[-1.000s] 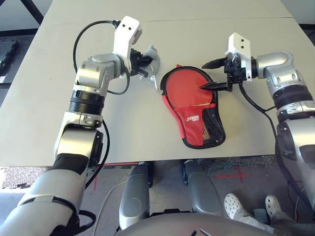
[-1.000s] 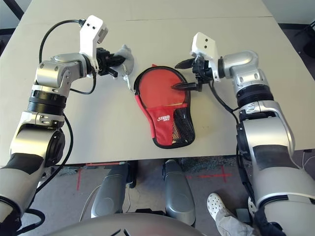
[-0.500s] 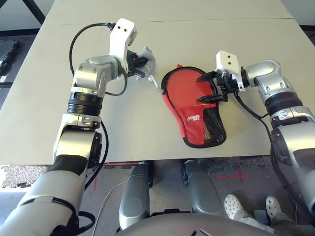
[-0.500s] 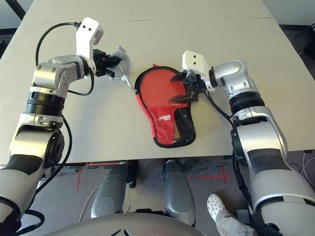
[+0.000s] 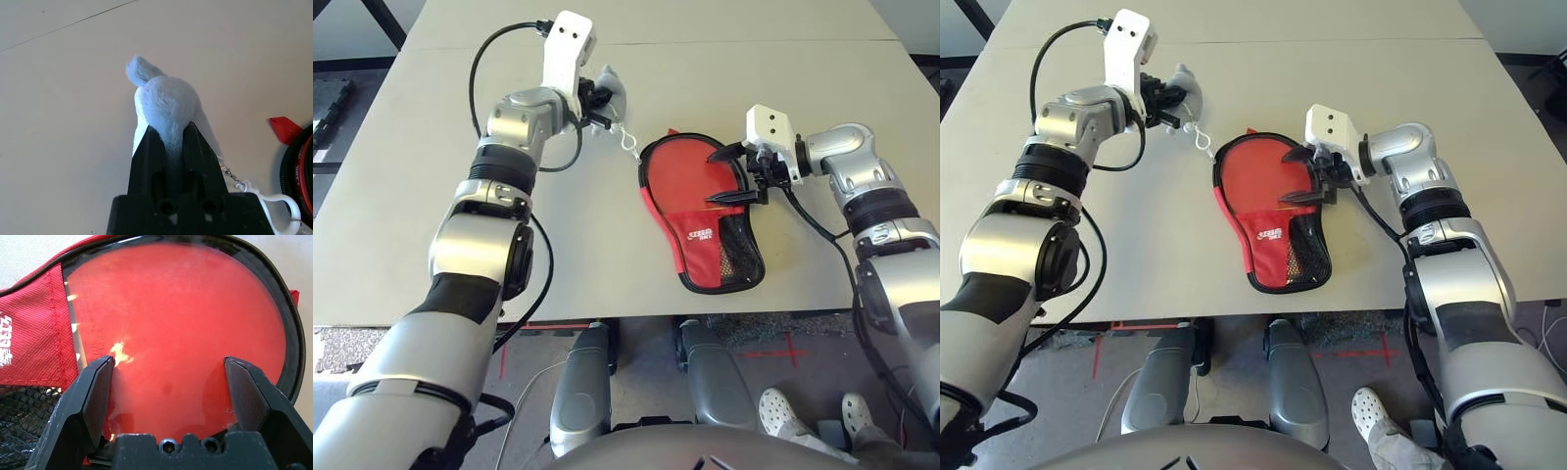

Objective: Store the ping-pong paddle in its case and zip it.

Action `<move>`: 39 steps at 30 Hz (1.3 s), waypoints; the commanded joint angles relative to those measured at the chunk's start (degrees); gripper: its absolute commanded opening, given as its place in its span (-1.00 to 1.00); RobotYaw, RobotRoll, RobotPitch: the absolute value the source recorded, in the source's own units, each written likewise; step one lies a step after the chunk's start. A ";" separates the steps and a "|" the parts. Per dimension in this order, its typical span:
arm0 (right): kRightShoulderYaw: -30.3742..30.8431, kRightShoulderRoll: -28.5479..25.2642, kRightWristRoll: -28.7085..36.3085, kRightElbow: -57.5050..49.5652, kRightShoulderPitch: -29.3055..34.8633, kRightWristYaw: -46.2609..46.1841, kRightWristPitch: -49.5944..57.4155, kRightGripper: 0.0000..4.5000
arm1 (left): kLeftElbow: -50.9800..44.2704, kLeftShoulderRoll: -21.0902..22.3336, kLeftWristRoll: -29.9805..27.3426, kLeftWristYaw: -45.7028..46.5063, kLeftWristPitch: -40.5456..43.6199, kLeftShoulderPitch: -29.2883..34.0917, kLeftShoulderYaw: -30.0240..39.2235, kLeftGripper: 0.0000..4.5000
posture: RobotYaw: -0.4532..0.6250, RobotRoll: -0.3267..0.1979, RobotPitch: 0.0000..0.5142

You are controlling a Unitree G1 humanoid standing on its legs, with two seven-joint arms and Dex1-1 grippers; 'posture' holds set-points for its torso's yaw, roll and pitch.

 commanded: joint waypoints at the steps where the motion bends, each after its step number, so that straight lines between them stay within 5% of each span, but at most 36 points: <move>1: 3.52 -1.14 -3.77 1.87 5.13 0.24 1.45 1.00 | 4.51 -1.28 1.08 3.19 -5.15 -2.87 1.52 -0.95 | -0.20 0.25 0.08; 23: 3.30 -4.13 -1.21 -10.03 11.89 -1.79 8.23 1.00 | 11.19 -13.52 1.30 19.06 -22.42 -9.22 10.10 -0.95 | -0.43 0.25 0.11; 39: 3.45 -4.90 0.22 -15.18 14.47 -3.18 11.44 1.00 | 11.74 -21.48 2.92 17.00 -21.80 -10.20 11.07 -0.95 | -0.51 0.25 0.12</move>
